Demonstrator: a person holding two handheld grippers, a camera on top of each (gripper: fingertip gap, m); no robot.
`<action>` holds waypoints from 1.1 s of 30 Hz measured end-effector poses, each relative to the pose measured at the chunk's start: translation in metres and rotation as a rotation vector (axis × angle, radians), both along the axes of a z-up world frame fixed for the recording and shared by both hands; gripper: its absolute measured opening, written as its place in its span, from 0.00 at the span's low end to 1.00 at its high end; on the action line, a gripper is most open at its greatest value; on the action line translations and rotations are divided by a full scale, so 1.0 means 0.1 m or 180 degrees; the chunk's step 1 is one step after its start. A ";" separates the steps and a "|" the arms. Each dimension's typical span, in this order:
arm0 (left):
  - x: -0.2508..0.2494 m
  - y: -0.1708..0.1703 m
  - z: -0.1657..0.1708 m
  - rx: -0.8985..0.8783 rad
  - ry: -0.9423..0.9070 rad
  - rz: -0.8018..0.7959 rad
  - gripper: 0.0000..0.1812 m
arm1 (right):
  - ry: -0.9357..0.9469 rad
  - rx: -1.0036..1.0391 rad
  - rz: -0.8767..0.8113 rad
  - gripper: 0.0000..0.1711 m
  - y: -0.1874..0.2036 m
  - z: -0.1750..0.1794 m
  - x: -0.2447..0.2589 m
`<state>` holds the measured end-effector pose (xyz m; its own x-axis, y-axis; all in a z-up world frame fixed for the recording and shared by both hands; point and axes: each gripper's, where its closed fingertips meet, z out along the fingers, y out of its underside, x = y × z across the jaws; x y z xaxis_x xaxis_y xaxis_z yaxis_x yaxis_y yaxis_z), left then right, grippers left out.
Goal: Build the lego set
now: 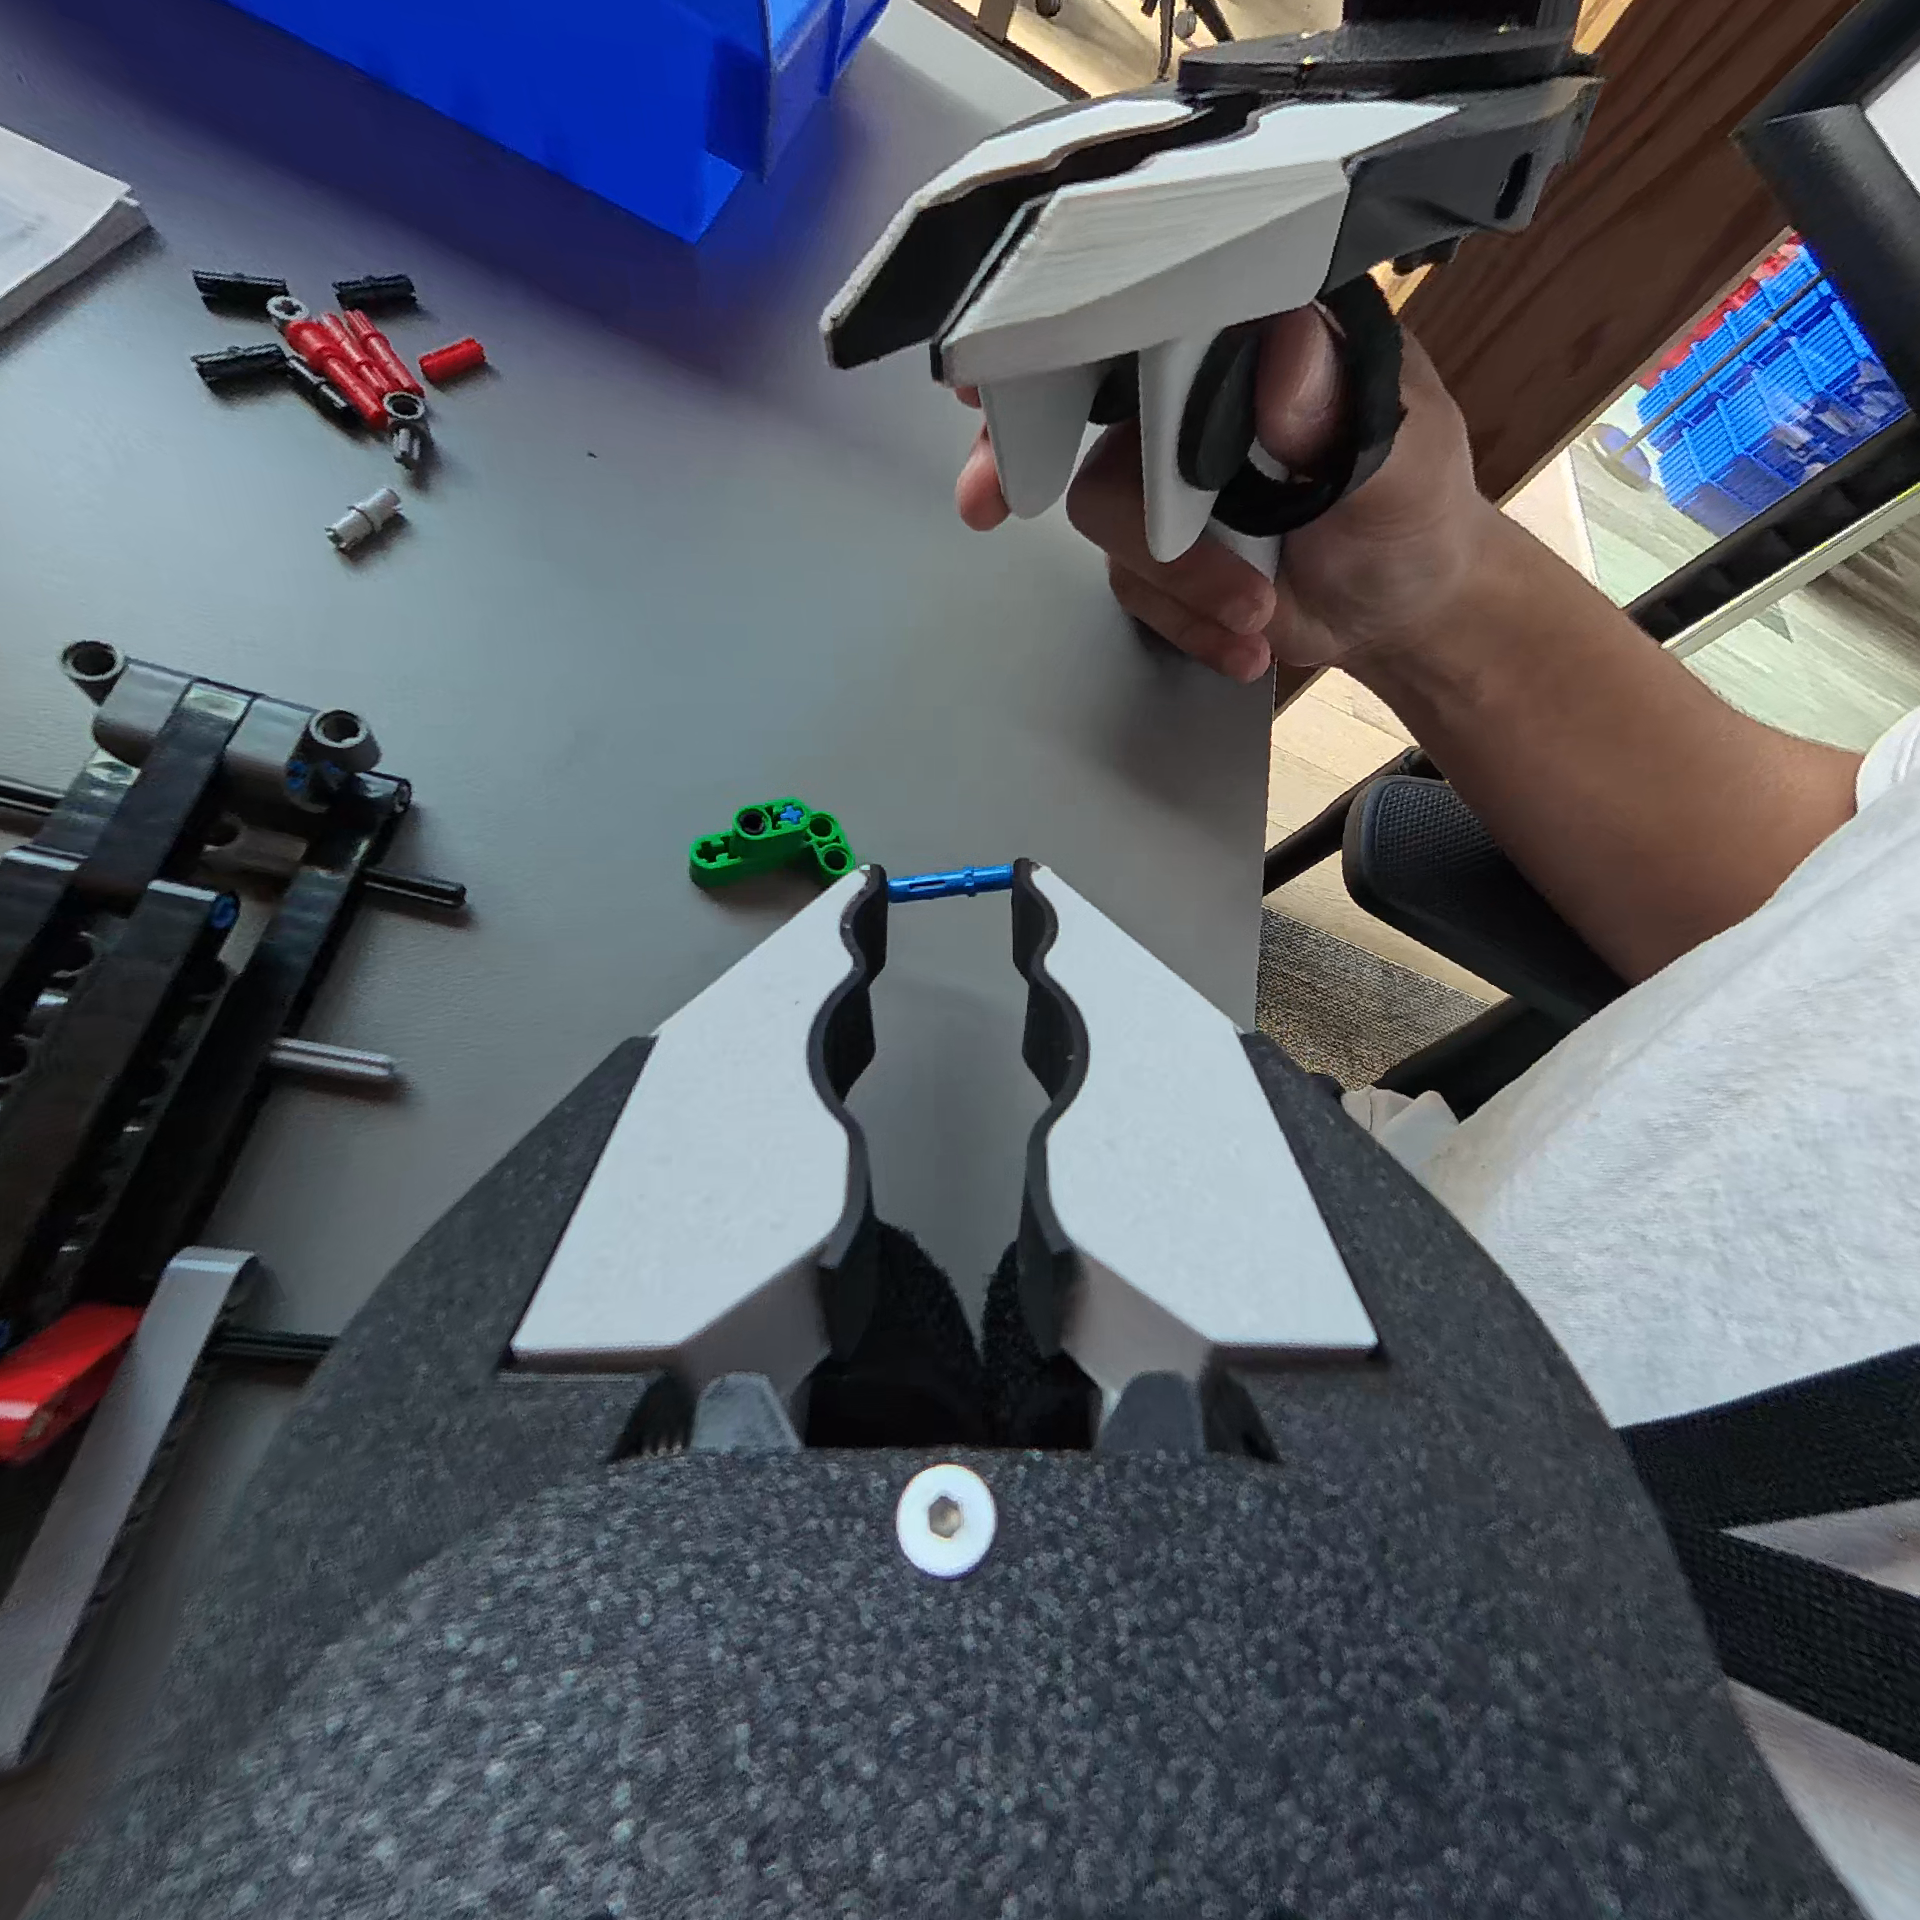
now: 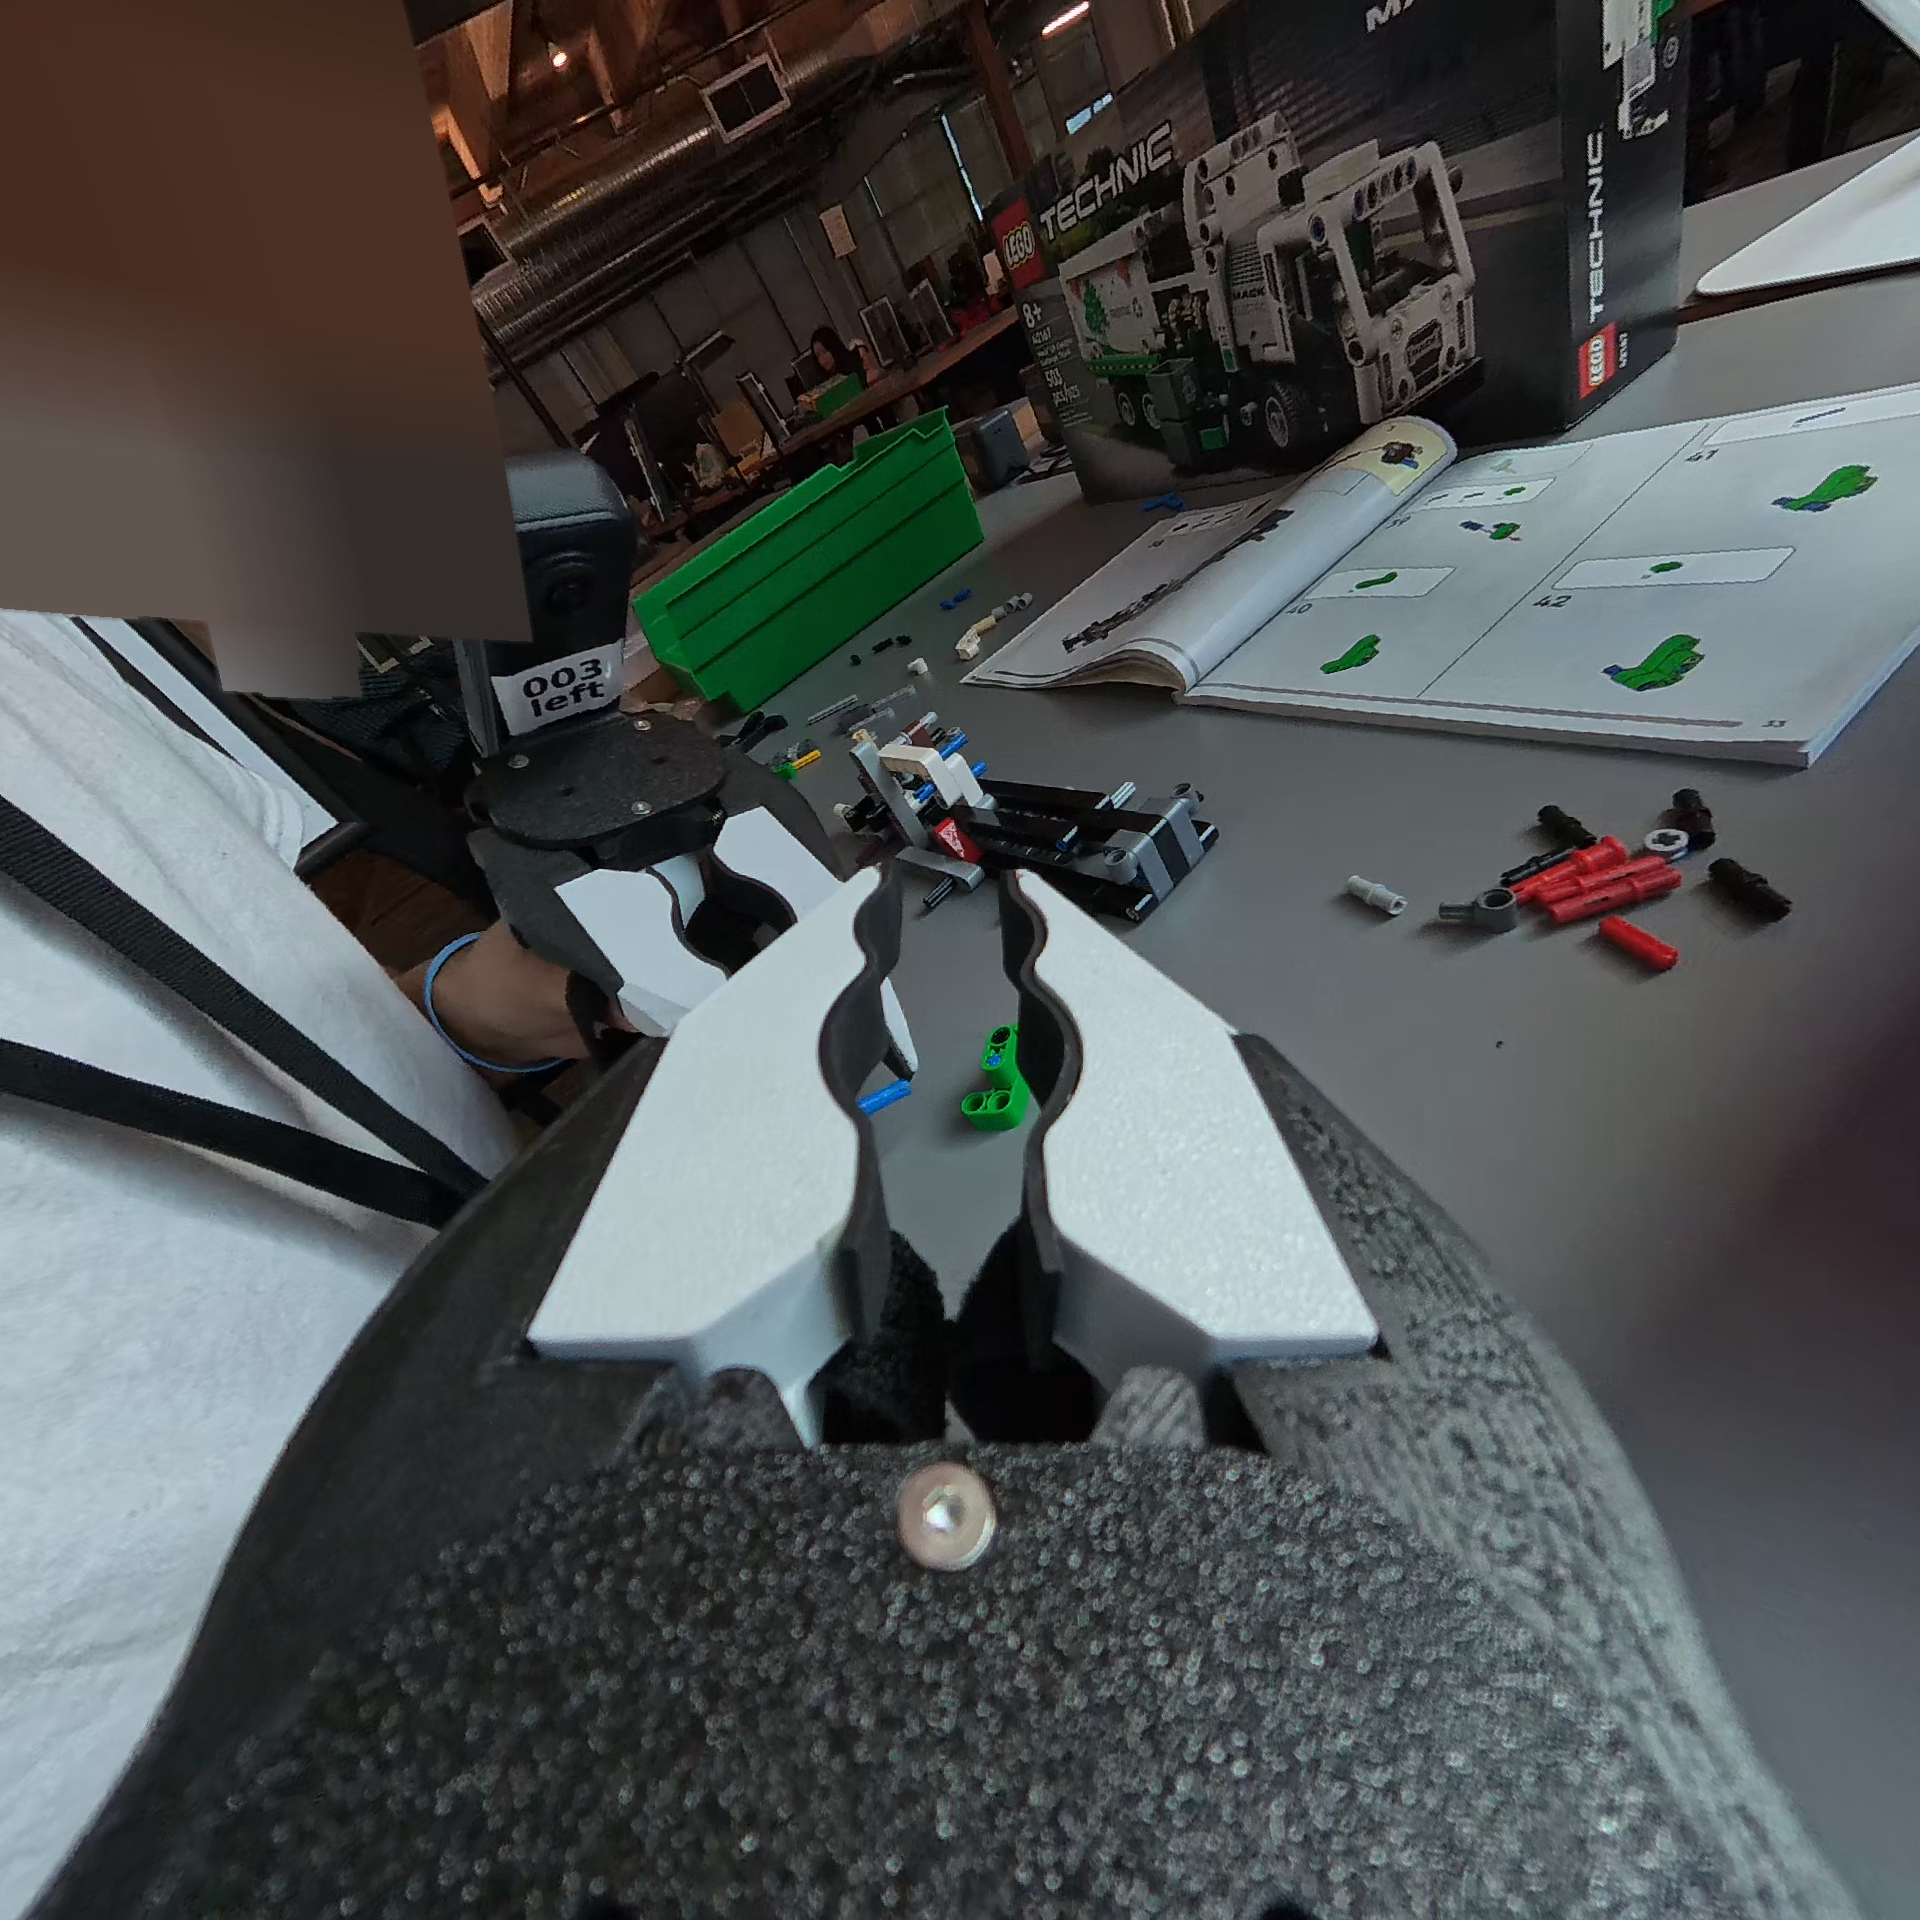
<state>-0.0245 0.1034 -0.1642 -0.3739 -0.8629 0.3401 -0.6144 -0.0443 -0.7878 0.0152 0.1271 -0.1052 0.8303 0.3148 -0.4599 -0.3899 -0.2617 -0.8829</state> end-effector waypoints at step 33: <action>0.05 0.02 0.39 -0.1755 0.0160 0.0016 0.12 | -0.1324 0.0258 0.0248 0.09 -0.06 0.01 -0.50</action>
